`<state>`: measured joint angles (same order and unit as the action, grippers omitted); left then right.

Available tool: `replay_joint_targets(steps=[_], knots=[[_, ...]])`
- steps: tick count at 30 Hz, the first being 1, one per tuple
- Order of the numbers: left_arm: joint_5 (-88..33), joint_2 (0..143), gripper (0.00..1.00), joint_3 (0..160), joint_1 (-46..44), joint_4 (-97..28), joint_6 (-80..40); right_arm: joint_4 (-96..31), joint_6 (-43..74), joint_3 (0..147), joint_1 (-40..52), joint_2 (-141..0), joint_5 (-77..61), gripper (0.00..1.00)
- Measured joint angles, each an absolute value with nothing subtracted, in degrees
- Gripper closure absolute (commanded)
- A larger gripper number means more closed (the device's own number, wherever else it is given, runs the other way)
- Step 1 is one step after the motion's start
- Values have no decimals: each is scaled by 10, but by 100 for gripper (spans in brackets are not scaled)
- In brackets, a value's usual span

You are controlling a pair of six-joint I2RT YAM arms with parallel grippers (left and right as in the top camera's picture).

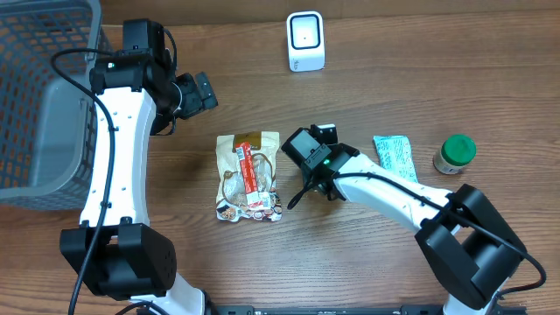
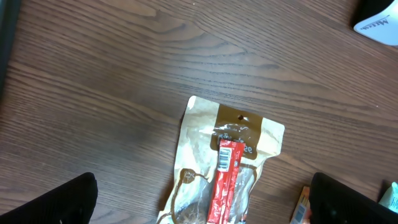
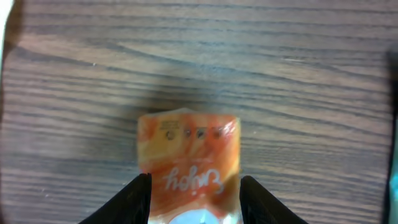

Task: Scan the item barcode
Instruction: 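Lift the small orange pack with the right gripper, then carry the orange pack up to the white scanner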

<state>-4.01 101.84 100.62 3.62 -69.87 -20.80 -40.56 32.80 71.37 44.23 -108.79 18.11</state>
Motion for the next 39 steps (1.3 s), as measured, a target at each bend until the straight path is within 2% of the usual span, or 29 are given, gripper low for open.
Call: replay_joint_targets(steps=[7, 16, 35, 39], knots=[[-40, 1018, 0, 1006, 36, -699, -208, -406, 326, 714, 389, -1088, 131, 57], [-40, 1018, 0, 1006, 36, -699, -208, -422, 269, 714, 342, -1088, 23, 61], [-40, 1018, 0, 1006, 36, -699, -208, -431, 255, 714, 323, -1088, -51, 67], [-40, 1018, 0, 1006, 36, -699, -208, -415, 255, 712, 323, -1088, -53, 75]])
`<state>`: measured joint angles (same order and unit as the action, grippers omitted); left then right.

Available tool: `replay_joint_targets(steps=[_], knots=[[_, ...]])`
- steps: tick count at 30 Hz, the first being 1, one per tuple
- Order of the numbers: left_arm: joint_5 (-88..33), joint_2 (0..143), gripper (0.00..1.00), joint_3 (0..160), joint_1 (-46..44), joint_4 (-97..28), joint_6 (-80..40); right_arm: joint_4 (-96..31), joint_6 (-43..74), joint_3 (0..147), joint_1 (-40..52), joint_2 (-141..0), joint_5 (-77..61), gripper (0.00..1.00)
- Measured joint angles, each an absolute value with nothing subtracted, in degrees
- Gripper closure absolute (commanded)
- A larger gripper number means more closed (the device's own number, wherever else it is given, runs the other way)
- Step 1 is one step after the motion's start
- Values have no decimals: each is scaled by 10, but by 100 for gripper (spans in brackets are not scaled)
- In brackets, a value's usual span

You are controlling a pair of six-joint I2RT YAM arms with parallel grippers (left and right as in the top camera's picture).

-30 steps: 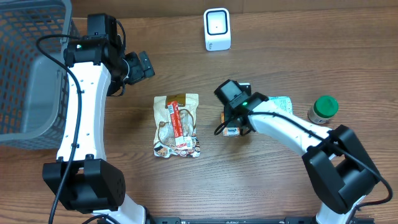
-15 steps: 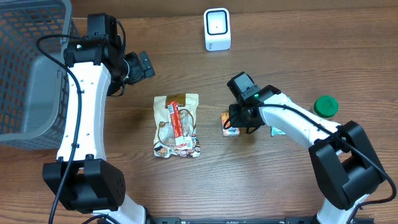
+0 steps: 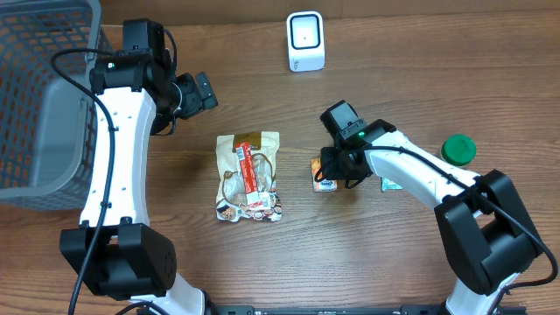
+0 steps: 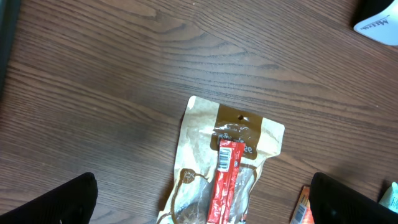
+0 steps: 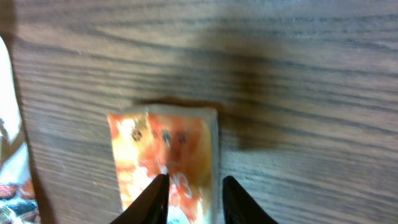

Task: Scan the item barcode
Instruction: 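Carry the orange pack up to the white scanner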

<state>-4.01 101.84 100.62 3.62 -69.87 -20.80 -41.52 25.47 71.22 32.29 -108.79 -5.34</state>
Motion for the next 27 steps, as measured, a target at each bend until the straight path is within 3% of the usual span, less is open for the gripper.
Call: replay_joint_targets(steps=[8, 10, 27], knots=[[-40, 1018, 0, 1006, 36, -699, -208, -348, 254, 663, 323, -1081, -60, 86], [-40, 1018, 0, 1006, 36, -699, -208, -340, 255, 656, 323, -1077, -62, 96], [-40, 1018, 0, 1006, 36, -699, -208, -401, 216, 759, 304, -1059, -52, 97]])
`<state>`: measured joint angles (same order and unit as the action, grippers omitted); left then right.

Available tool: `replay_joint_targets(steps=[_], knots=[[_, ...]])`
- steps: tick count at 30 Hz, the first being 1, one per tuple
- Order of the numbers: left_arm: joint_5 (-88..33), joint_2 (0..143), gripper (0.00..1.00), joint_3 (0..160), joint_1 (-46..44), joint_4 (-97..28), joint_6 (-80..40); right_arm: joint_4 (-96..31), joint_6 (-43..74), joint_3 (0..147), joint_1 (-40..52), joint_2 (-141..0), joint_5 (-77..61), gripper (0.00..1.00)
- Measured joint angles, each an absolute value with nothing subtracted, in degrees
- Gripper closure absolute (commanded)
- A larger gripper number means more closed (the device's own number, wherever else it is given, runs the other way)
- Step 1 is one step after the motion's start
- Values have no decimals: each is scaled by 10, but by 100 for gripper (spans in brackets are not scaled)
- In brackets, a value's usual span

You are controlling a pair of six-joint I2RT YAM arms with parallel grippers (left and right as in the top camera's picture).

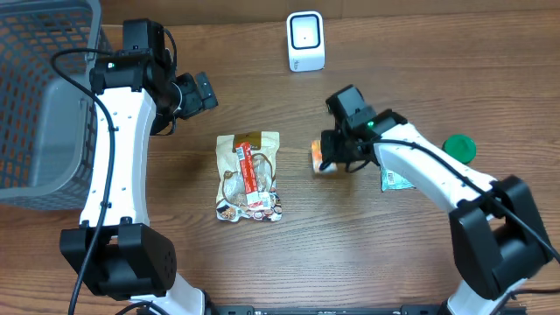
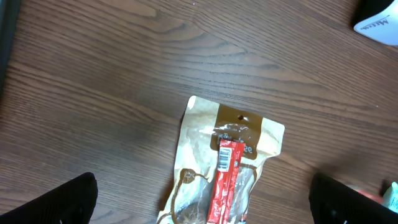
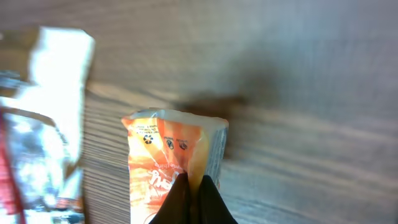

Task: Scan the item barcode
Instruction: 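Carry the orange pack up to the white scanner, then hold the orange pack in front of the scanner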

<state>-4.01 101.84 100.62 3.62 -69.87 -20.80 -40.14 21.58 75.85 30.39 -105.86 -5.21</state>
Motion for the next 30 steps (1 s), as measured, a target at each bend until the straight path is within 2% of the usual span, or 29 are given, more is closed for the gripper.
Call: replay_joint_targets(steps=[9, 18, 22, 30], knots=[[-40, 1018, 0, 1006, 36, -698, -208, -462, 161, 860, 303, -1012, 31, 97], [-40, 1018, 0, 1006, 36, -699, -208, -637, 83, 1164, 274, -1037, 64, 97], [-40, 1018, 0, 1006, 36, -699, -208, -615, 2, 1200, 270, -1040, 92, 97], [-40, 1018, 0, 1006, 36, -699, -208, -480, -165, 1200, 270, -1112, 120, 97]])
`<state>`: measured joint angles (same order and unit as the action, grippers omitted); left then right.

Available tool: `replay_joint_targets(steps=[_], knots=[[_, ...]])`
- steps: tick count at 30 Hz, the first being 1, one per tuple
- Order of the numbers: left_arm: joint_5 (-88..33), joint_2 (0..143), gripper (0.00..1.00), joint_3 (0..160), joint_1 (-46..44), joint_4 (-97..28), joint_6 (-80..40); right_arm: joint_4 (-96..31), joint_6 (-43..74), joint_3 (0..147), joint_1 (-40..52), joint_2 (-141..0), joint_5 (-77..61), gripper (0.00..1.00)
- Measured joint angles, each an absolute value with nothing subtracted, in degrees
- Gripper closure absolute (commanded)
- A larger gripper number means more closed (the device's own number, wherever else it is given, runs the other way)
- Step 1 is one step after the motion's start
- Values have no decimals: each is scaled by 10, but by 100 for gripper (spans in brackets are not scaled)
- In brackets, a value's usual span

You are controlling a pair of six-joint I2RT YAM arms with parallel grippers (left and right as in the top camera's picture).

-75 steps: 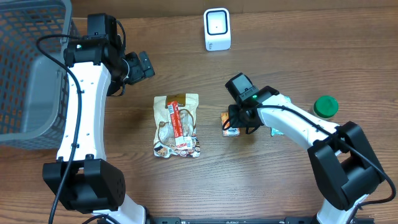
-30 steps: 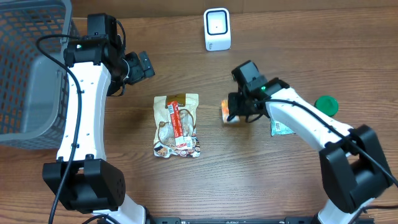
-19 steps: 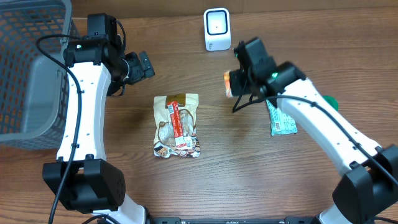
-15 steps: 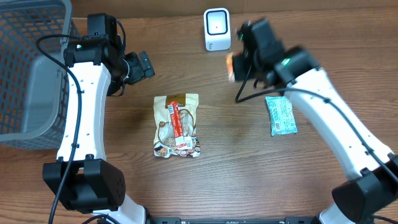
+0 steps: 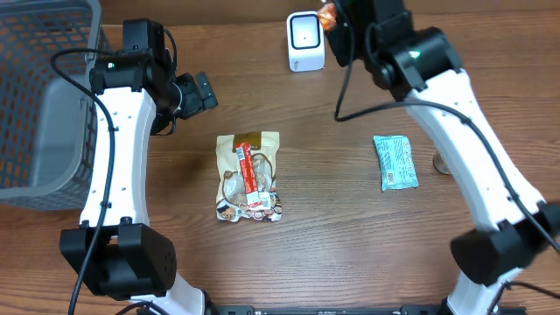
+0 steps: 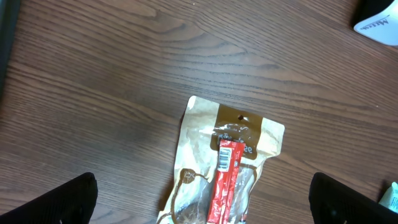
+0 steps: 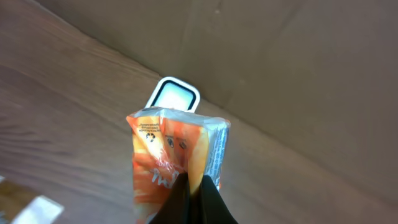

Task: Scan the item barcode
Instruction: 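Hold the orange pack in front of the scanner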

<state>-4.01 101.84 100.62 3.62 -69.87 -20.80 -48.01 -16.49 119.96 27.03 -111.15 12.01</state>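
Note:
An orange snack packet (image 7: 166, 152) is pinched at its lower edge by my right gripper (image 7: 194, 194), which is shut on it. The packet stands upright in front of the white barcode scanner (image 7: 175, 96). From overhead, the right gripper (image 5: 339, 19) is raised at the back of the table with the orange packet (image 5: 327, 13) just right of the scanner (image 5: 305, 41). My left gripper (image 6: 202, 202) hangs open above a brown pouch with a red stick (image 6: 227, 168), holding nothing.
A grey mesh basket (image 5: 35, 96) stands at the far left. The brown pouch (image 5: 248, 175) lies mid-table and a teal packet (image 5: 395, 162) to its right. A round item (image 5: 440, 164) is mostly hidden under my right arm.
My right gripper, still shut on the orange packet, was low over the table right of the pouch and is now raised at the back beside the scanner. The left arm has not moved.
My right gripper stood open around the orange packet lying beside the pouch. Then its fingers were closer in on the packet, farther right. Then it was shut on the packet over the table, and now holds it before the scanner. The left arm stayed still throughout.

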Motion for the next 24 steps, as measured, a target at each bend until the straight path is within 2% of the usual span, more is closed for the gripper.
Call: replay_joint_targets(steps=[14, 24], knots=[[-40, 1018, 0, 1006, 36, -699, -208, -240, -407, 1198, 280, -1256, 183, 96], [-40, 1018, 0, 1006, 36, -699, -208, -105, -475, 1197, 286, -1336, 225, 96]])
